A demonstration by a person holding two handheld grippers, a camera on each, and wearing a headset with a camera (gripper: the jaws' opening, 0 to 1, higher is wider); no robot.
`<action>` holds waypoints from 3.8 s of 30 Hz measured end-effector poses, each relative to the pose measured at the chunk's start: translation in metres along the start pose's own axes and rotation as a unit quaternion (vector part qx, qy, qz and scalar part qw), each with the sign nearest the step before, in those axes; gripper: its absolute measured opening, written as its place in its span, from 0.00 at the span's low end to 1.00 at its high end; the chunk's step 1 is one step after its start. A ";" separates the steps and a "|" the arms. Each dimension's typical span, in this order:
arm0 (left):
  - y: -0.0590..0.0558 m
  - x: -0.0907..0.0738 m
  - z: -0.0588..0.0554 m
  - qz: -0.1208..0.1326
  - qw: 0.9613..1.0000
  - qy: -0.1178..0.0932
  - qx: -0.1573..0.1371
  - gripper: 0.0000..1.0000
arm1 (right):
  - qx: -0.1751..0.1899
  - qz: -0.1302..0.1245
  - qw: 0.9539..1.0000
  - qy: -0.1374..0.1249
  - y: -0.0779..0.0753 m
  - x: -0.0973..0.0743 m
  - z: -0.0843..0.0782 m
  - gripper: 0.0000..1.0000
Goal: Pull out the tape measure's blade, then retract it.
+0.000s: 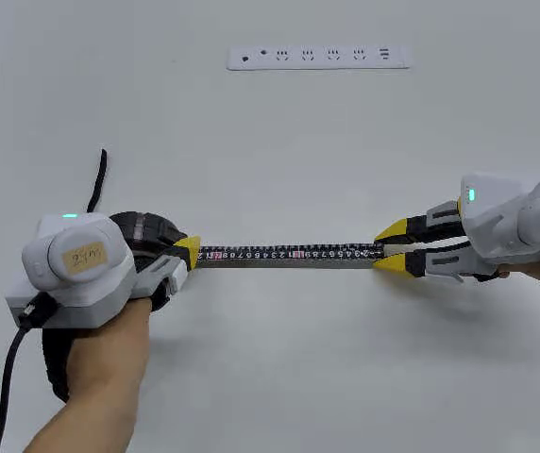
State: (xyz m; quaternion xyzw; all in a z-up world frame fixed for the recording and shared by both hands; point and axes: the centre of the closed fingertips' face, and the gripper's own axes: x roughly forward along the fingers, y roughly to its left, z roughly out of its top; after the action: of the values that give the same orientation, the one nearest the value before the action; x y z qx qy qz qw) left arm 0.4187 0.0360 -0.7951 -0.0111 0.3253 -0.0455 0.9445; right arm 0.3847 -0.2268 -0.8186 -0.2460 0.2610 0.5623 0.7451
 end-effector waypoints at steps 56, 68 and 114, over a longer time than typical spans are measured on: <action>0.006 -0.001 -0.003 -0.004 1.000 0.007 0.004 0.59 | -0.005 0.000 1.000 0.012 0.003 0.001 -0.001 0.12; 0.006 -0.001 -0.003 -0.005 1.000 0.010 -0.002 0.59 | -0.005 0.002 1.000 0.010 0.003 0.005 0.005 0.12; 0.006 0.000 -0.003 -0.005 1.000 0.014 -0.006 0.59 | -0.002 0.007 1.000 0.006 0.007 0.020 0.020 0.12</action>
State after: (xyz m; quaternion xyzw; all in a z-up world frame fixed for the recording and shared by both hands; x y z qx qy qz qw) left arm 0.4170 0.0424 -0.7979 -0.0181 0.3391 -0.0486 0.9393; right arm 0.3849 -0.1983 -0.8177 -0.2494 0.2664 0.5666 0.7388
